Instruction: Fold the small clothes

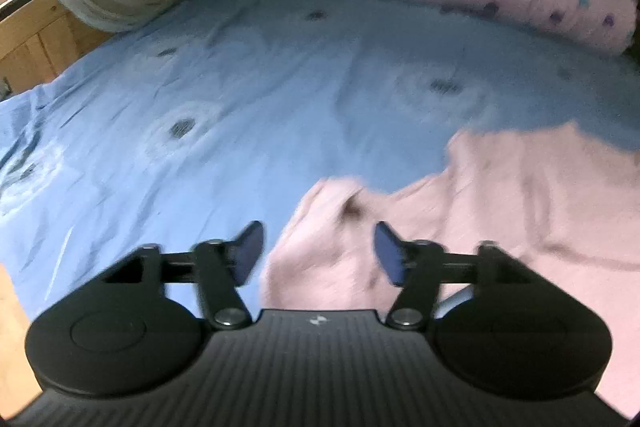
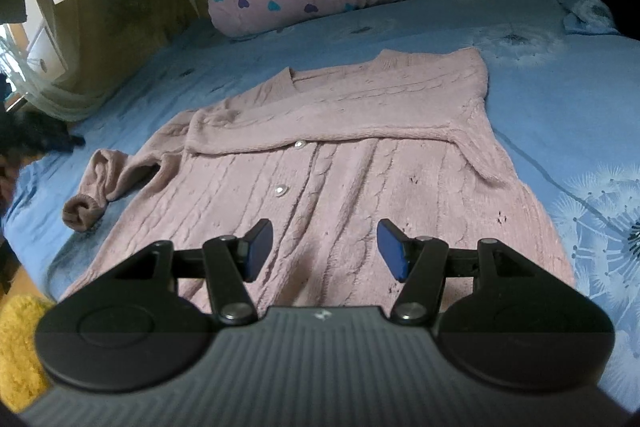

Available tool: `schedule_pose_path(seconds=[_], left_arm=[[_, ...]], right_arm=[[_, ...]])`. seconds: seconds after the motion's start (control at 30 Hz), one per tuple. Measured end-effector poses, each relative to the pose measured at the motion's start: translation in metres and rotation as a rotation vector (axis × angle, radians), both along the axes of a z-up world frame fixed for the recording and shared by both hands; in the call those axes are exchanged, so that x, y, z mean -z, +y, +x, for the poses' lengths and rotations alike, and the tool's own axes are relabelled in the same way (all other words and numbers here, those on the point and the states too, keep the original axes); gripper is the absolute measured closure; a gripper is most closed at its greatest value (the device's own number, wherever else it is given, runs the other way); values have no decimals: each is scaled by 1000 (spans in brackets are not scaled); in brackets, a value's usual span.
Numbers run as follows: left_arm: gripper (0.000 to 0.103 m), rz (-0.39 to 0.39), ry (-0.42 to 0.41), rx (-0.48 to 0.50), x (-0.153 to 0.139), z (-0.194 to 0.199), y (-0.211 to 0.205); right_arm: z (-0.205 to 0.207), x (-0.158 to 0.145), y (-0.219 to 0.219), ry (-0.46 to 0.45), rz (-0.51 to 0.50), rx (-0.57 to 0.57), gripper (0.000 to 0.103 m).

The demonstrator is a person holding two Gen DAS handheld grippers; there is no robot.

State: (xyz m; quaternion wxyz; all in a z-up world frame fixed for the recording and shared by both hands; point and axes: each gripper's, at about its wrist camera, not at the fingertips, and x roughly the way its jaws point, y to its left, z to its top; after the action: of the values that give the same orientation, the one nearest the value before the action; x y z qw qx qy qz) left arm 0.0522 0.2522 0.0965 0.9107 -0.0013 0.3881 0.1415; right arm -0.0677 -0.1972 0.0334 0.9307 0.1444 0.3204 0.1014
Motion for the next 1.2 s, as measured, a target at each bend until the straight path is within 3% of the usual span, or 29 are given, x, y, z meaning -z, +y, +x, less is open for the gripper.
schedule_pose_path(seconds=[0.2,0.43,0.7,0.83,0.93,1.0,1.03,1.1,1.2], left_arm=[[15,-3,57,59,38,-5,15],[13,-7,103,96,67,3,13],[7,-157,97,48,85,11,33],[7,-147,97,60,84,11,31],[23,-156,74,84,81,9,28],[51,-176,52,94,77,6,26],[57,-179,45,99,74,5,24],[80,-183,30,103,69,4,22],[85,-210,-1,95,59,0,22]], right_arm=[[2,3,3,11,-1,19,43],[1,10,13,32,-55,12,43],[0,14,11,45,-63,46,43],[-3,14,11,37,-66,62,43],[-5,14,12,40,-57,65,43],[-8,14,13,38,-56,63,43],[-9,14,13,38,-56,61,43],[-10,12,15,37,-57,57,43],[-11,10,15,27,-50,56,43]])
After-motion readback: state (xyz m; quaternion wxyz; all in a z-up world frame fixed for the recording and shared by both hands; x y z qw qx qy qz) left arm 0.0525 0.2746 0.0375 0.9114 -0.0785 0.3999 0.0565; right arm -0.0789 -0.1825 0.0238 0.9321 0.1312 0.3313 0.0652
